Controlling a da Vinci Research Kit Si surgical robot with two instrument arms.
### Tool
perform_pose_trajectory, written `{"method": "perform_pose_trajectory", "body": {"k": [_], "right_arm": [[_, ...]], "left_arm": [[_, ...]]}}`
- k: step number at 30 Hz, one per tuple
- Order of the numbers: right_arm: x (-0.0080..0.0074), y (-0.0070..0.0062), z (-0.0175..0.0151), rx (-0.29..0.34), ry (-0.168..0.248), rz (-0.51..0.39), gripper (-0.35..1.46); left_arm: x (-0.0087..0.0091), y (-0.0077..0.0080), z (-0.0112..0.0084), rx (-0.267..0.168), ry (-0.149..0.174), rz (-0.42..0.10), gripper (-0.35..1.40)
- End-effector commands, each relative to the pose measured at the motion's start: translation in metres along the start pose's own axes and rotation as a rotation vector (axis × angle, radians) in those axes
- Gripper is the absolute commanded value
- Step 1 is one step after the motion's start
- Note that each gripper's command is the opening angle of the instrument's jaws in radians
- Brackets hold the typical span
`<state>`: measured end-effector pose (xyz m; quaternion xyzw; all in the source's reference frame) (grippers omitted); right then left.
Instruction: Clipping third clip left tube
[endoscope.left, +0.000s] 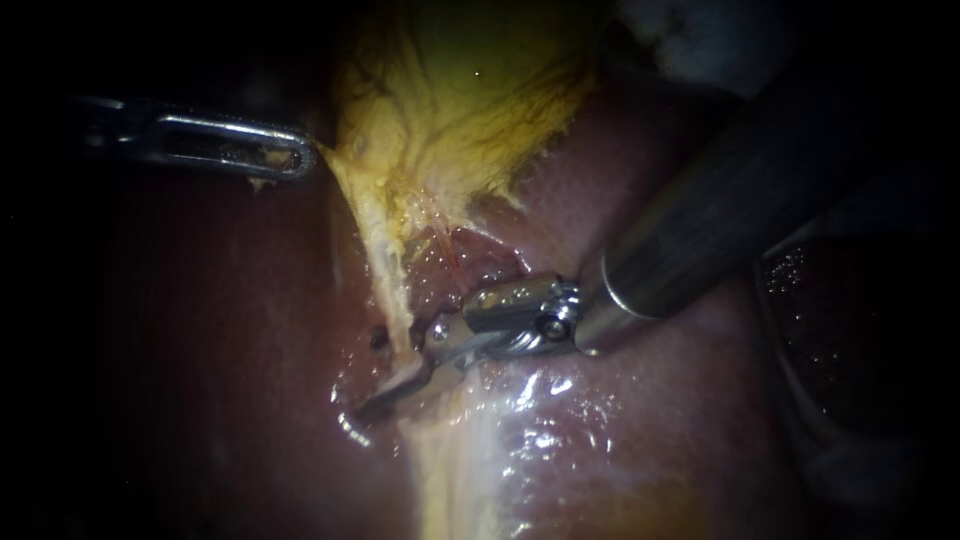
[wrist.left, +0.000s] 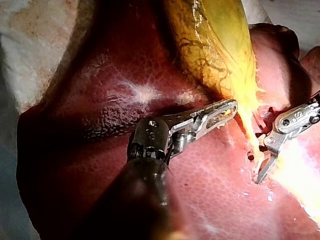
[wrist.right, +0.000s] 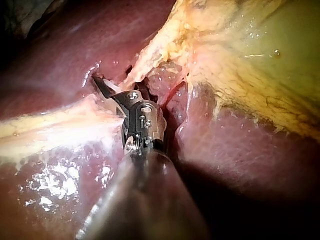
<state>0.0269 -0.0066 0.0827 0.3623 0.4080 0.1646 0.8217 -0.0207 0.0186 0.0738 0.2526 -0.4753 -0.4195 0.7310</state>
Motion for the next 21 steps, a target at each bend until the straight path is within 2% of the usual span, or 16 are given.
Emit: {"method": "perform_pose_trajectory", "body": {"k": [1,5,7,12,21], "right_arm": [[0.0002,0.0000,-0.0004,0.003,0.003,0.002,0.60],[0.0006,0.0002,-0.0017,0.028,0.041,0.006,0.60],[0.0008,0.0002,-0.0022,0.067,0.089,0.010,0.60],[0.0008,0.0002,-0.0025,0.135,0.144,0.011,0.60],[0.0005,0.0007,-0.0024,0.261,0.275,0.011,0.60]], "left_arm": [[0.0000,0.0000,0.0000,0.000,0.000,0.000,-0.35],[0.0000,0.0000,0.0000,0.000,0.000,0.000,-0.35],[0.0000,0.0000,0.0000,0.000,0.000,0.000,-0.35],[0.0000,0.0000,0.0000,0.000,0.000,0.000,-0.35],[0.0000,0.0000,0.0000,0.000,0.000,0.000,-0.35]]}}
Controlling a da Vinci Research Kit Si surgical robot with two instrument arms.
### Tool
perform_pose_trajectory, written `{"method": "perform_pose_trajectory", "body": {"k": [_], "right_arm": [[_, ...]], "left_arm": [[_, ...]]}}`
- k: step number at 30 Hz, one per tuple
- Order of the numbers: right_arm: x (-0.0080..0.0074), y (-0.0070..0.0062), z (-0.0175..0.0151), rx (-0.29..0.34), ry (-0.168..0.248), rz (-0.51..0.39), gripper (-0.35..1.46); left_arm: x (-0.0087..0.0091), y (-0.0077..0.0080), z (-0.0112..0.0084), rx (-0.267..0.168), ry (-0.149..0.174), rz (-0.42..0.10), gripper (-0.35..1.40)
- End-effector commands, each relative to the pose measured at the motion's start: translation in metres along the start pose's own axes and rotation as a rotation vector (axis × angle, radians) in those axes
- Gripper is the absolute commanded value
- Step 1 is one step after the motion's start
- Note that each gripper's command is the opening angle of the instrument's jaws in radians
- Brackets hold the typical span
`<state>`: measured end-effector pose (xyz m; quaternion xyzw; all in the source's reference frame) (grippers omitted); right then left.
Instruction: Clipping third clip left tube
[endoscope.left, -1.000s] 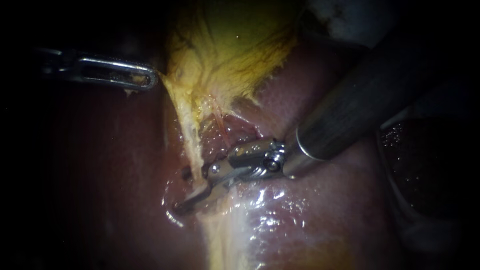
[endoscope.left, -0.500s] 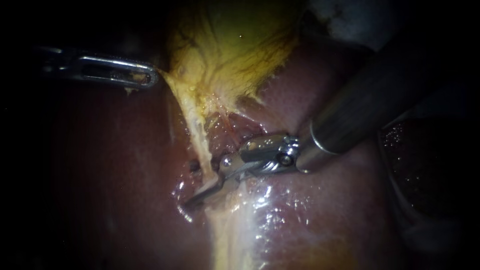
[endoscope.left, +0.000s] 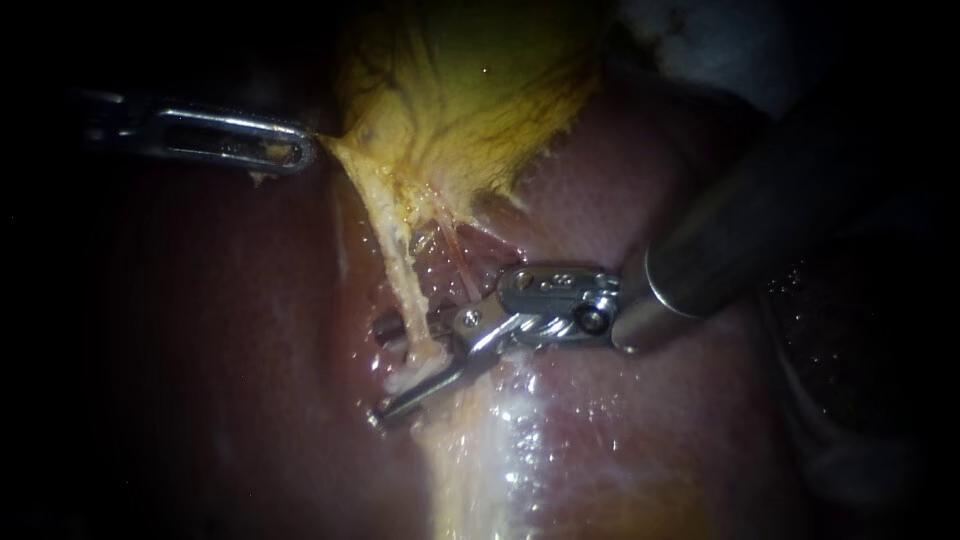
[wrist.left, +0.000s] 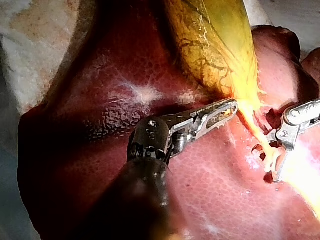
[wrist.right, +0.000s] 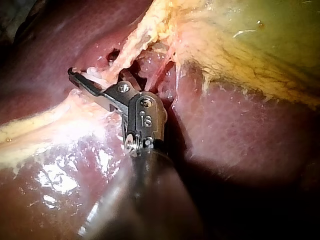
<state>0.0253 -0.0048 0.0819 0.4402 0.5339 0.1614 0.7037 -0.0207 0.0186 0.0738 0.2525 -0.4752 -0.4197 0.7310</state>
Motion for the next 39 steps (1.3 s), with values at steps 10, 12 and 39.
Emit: {"method": "perform_pose_trajectory", "body": {"k": [10,12,39], "right_arm": [[-0.0003,0.0015,-0.0007,0.059,0.070,0.023,0.59],[-0.0004,0.0020,-0.0012,0.039,0.057,0.023,0.58],[-0.0010,0.0035,-0.0041,0.005,0.033,0.024,0.58]], "left_arm": [[0.0000,0.0000,0.0000,0.000,0.000,0.000,-0.35],[0.0000,0.0000,0.0000,0.000,0.000,0.000,-0.35],[0.0000,0.0000,0.0000,0.000,0.000,0.000,-0.35]]}}
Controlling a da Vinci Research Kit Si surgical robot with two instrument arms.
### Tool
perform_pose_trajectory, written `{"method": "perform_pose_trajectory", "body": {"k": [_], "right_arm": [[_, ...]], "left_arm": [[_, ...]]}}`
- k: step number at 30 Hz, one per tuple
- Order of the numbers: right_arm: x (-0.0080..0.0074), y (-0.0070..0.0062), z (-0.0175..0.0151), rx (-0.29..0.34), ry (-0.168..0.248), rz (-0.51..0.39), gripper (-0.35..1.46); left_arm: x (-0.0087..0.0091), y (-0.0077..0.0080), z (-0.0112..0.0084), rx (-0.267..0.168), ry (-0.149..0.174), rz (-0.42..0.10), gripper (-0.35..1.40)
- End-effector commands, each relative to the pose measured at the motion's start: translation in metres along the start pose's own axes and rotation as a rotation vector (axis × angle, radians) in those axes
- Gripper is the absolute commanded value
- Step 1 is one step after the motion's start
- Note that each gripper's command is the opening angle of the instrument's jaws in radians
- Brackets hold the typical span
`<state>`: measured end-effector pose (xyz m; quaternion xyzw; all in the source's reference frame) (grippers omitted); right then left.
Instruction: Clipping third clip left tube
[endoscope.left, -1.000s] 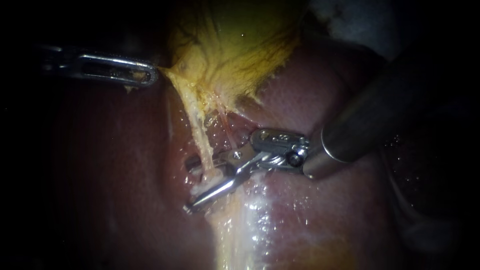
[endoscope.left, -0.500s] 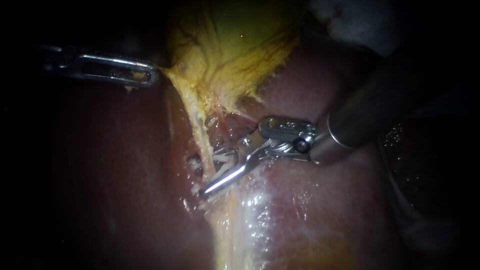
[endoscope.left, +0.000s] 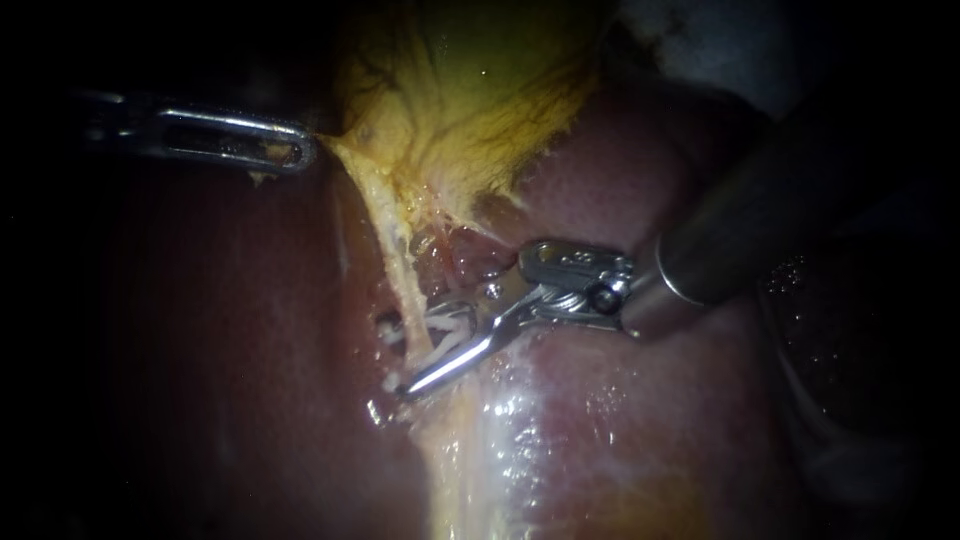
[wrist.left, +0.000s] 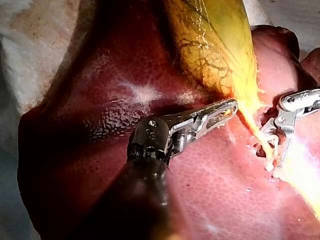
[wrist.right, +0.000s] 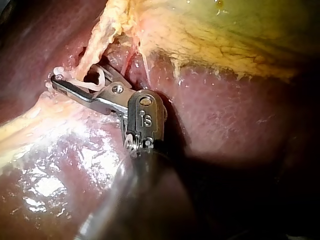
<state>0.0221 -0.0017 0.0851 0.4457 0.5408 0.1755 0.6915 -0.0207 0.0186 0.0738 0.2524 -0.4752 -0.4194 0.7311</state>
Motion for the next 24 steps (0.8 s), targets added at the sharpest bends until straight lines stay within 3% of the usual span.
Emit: {"method": "perform_pose_trajectory", "body": {"k": [1,6,17,24], "right_arm": [[-0.0001,0.0003,-0.0004,-0.004,-0.001,0.000,0.58],[-0.0001,0.0008,-0.0010,-0.014,0.004,0.000,0.58],[-0.0001,0.0006,-0.0010,-0.014,0.008,0.001,0.58],[0.0000,-0.0003,0.0001,0.030,0.062,0.006,0.58]], "left_arm": [[0.0000,0.0000,0.0000,0.000,0.000,0.000,-0.35],[0.0000,0.0000,0.0000,0.000,0.000,0.000,-0.35],[0.0000,0.0000,0.0000,0.000,0.000,0.000,-0.35],[0.0000,0.0000,0.0000,0.000,0.000,0.000,-0.35]]}}
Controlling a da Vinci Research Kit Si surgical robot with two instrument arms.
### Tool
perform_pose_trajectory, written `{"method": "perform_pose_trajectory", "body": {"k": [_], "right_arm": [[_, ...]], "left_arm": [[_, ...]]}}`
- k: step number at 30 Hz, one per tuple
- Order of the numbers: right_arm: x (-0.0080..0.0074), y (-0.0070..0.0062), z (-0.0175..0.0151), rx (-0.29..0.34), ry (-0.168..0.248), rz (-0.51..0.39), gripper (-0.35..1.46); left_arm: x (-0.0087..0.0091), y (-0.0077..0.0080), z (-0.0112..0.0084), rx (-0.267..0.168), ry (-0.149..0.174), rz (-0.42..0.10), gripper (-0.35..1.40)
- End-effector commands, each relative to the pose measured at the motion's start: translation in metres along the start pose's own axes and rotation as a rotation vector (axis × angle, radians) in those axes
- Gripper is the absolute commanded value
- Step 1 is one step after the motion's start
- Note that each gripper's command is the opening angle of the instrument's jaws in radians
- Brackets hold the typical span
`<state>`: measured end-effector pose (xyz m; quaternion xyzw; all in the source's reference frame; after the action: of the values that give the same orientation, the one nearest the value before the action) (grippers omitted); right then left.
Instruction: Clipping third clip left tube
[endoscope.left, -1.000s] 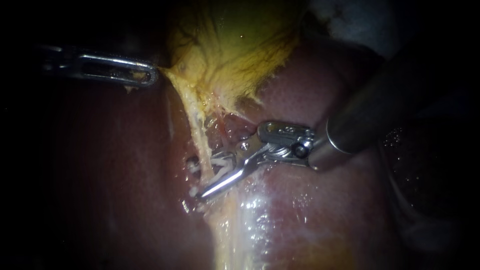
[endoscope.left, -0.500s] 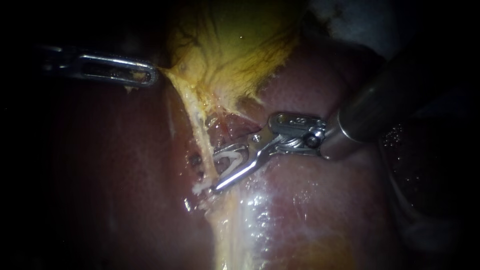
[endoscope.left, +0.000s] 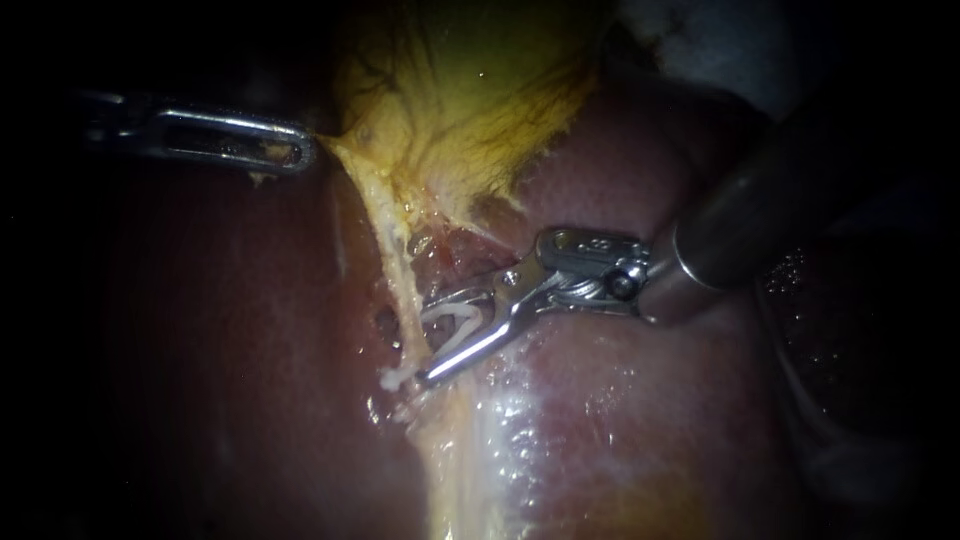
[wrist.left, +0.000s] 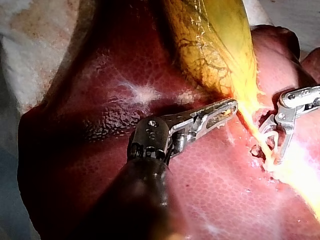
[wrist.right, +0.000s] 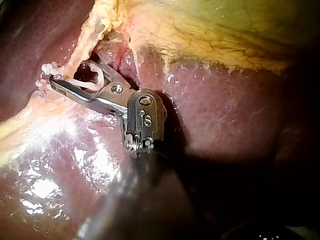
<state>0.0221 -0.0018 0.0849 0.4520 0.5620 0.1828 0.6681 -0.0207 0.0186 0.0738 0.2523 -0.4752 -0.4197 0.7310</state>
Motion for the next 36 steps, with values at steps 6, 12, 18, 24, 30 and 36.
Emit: {"method": "perform_pose_trajectory", "body": {"k": [6,12,18,24,30,36], "right_arm": [[0.0002,-0.0006,0.0012,0.073,0.077,0.034,0.58],[0.0002,-0.0017,0.0011,0.136,0.138,0.104,0.54],[0.0011,-0.0031,0.0017,0.123,0.150,0.142,0.53],[0.0023,-0.0044,0.0025,0.095,0.182,0.165,0.53],[0.0037,-0.0057,0.0031,0.061,0.218,0.196,0.53],[0.0059,-0.0062,0.0025,0.048,0.229,0.212,0.53]], "left_arm": [[0.0000,0.0000,0.0000,0.000,0.000,0.000,-0.35],[0.0000,0.0000,0.0000,0.000,0.000,0.000,-0.35],[0.0001,0.0000,0.0002,-0.001,0.000,0.001,-0.35],[0.0001,-0.0001,0.0003,-0.002,-0.001,0.001,-0.35],[0.0001,-0.0001,0.0003,-0.002,-0.001,0.001,-0.35],[0.0001,0.0000,0.0003,-0.002,-0.001,0.001,-0.35]]}}
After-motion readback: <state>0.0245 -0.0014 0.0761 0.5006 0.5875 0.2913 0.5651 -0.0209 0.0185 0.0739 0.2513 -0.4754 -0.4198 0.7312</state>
